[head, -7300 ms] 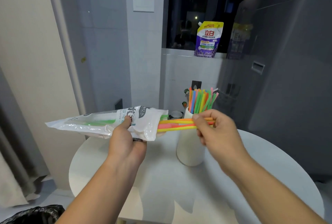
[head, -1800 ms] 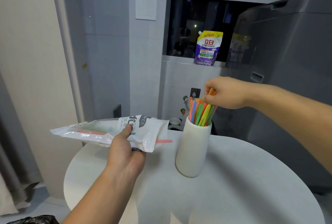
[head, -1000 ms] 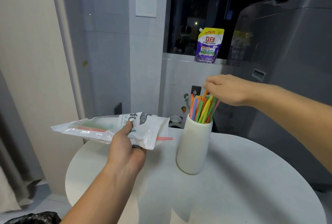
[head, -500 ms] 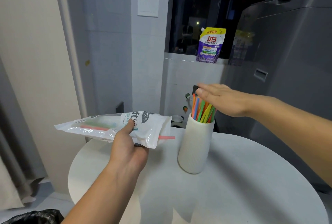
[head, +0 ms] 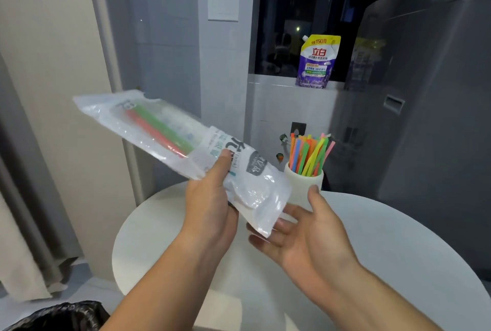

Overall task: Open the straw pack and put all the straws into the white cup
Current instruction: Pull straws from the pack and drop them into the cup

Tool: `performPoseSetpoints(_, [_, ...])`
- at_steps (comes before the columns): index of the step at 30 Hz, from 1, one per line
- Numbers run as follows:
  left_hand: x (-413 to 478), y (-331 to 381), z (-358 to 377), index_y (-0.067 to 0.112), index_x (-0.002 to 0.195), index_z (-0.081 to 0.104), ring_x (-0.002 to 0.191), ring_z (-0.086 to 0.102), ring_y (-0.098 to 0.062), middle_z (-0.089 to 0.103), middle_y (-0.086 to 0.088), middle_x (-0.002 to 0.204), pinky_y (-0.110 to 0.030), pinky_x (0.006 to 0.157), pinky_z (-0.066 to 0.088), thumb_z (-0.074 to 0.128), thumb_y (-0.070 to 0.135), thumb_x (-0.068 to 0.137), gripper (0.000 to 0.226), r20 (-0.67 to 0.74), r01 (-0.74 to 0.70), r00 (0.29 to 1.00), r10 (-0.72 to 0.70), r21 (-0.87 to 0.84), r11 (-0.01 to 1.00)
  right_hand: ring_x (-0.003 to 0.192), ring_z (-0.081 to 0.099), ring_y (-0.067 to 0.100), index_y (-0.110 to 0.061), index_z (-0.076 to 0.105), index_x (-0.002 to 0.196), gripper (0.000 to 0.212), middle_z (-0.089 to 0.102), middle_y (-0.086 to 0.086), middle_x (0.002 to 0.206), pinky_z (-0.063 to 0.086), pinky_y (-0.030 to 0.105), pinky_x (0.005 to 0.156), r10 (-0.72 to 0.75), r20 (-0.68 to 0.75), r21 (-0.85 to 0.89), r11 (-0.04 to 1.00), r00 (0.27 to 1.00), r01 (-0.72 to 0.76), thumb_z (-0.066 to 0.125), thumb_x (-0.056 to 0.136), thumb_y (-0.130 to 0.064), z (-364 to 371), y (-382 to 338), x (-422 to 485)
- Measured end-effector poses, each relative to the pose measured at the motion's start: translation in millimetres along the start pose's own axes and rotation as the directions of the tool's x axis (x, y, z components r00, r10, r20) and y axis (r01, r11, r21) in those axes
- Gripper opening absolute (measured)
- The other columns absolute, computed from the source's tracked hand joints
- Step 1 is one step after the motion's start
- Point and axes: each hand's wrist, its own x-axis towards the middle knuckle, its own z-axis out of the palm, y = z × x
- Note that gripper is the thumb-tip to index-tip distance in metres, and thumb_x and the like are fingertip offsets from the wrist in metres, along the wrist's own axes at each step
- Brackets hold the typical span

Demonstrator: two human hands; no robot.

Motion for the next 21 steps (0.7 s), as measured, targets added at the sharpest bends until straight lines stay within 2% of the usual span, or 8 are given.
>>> performPoseSetpoints(2, [-4.1, -5.9, 2.3, 0.005, 0.134, 0.062, 0.114, 0.071, -0.033, 0.074, -0.016, 0.124, -0.050, 0.102, 0.054, 0.063, 0.012, 0.098, 0.036, 0.041, -0.062, 0.997, 0.058, 0.102, 0.993, 0.121, 0.062, 0.048, -0.004, 0.062, 0.132, 0.066, 0.066, 0.032, 0.127, 0.044, 0.061, 0.108, 0.023, -0.002, 0.155, 0.988, 1.000, -0.023, 0.038, 0.103, -0.058, 0.8, 3.7, 4.4])
performPoseSetpoints(4, [-6.6, -10.9, 3.8, 0.007, 0.128, 0.066, 0.111, 0.072, -0.032, 0.076, -0.014, 0.120, -0.047, 0.098, 0.057, 0.065, 0.011, 0.098, 0.031, 0.090, -0.109, 0.992, 0.092, 0.205, 0.973, 0.116, 0.067, 0.045, -0.007, 0.065, 0.132, 0.066, 0.071, 0.026, 0.124, 0.044, 0.058, 0.109, 0.039, 0.047, 0.255, 0.966, 0.998, -0.050, 0.030, 0.105, -0.056, -0.4, 7.1, 9.2])
performPoseSetpoints(6, [-8.1, -14.2, 5.3, 0.009, 0.125, 0.068, 0.107, 0.074, -0.029, 0.078, -0.011, 0.115, -0.044, 0.092, 0.060, 0.069, 0.014, 0.095, 0.030, 0.117, -0.140, 0.987, 0.111, 0.275, 0.951, 0.107, 0.072, 0.042, -0.010, 0.069, 0.127, 0.066, 0.074, 0.022, 0.119, 0.045, 0.056, 0.108, 0.057, 0.064, 0.287, 0.955, 0.996, -0.073, 0.025, 0.106, -0.054, -1.2, 11.7, 12.9])
performPoseSetpoints(9, [-9.3, -17.2, 6.9, 0.010, 0.124, 0.068, 0.104, 0.076, -0.026, 0.078, -0.008, 0.113, -0.037, 0.087, 0.062, 0.073, 0.022, 0.088, 0.039, 0.189, -0.198, 0.972, 0.137, 0.358, 0.912, 0.096, 0.075, 0.040, -0.010, 0.074, 0.117, 0.063, 0.076, 0.021, 0.113, 0.053, 0.054, 0.098, 0.052, 0.078, 0.344, 0.936, 0.996, -0.076, 0.028, 0.106, -0.051, -4.5, 16.2, 17.6])
performPoseSetpoints(11, [-10.3, -16.8, 7.3, 0.010, 0.119, 0.071, 0.101, 0.076, -0.023, 0.079, -0.006, 0.110, -0.032, 0.082, 0.061, 0.070, 0.023, 0.087, 0.035, 0.250, -0.253, 0.955, 0.160, 0.407, 0.877, 0.092, 0.076, 0.039, -0.010, 0.075, 0.115, 0.059, 0.077, 0.021, 0.111, 0.059, 0.055, 0.088, 0.043, 0.091, 0.364, 0.929, 0.995, -0.074, 0.031, 0.107, -0.047, -6.2, 17.6, 20.1])
performPoseSetpoints(13, [-10.6, -16.1, 6.4, 0.008, 0.115, 0.071, 0.097, 0.077, -0.021, 0.080, -0.004, 0.105, -0.025, 0.077, 0.060, 0.069, 0.022, 0.088, 0.031, 0.289, -0.297, 0.940, 0.182, 0.425, 0.855, 0.091, 0.077, 0.037, -0.009, 0.077, 0.113, 0.054, 0.077, 0.020, 0.111, 0.058, 0.058, 0.080, 0.033, 0.094, 0.346, 0.936, 0.995, -0.063, 0.033, 0.107, -0.041, -7.5, 19.6, 22.6])
performPoseSetpoints(16, [-10.8, -14.1, 5.4, 0.008, 0.112, 0.072, 0.092, 0.078, -0.017, 0.081, -0.002, 0.099, -0.020, 0.071, 0.058, 0.069, 0.018, 0.091, 0.023, 0.326, -0.339, 0.923, 0.205, 0.434, 0.835, 0.089, 0.078, 0.033, -0.009, 0.080, 0.110, 0.047, 0.077, 0.018, 0.112, 0.058, 0.057, 0.082, 0.032, 0.076, 0.288, 0.956, 0.997, -0.053, 0.039, 0.106, -0.032, -7.8, 23.4, 25.0])
performPoseSetpoints(21, [-10.8, -13.6, 1.6, 0.007, 0.112, 0.072, 0.093, 0.078, -0.020, 0.081, -0.005, 0.101, -0.023, 0.073, 0.059, 0.072, 0.009, 0.093, 0.019, 0.352, -0.350, 0.914, 0.204, 0.424, 0.836, 0.086, 0.078, 0.035, -0.010, 0.077, 0.112, 0.056, 0.078, 0.020, 0.109, 0.061, 0.048, 0.084, 0.061, 0.024, 0.324, 0.944, 0.998, -0.066, 0.037, 0.105, -0.048, -11.9, 25.2, 28.3])
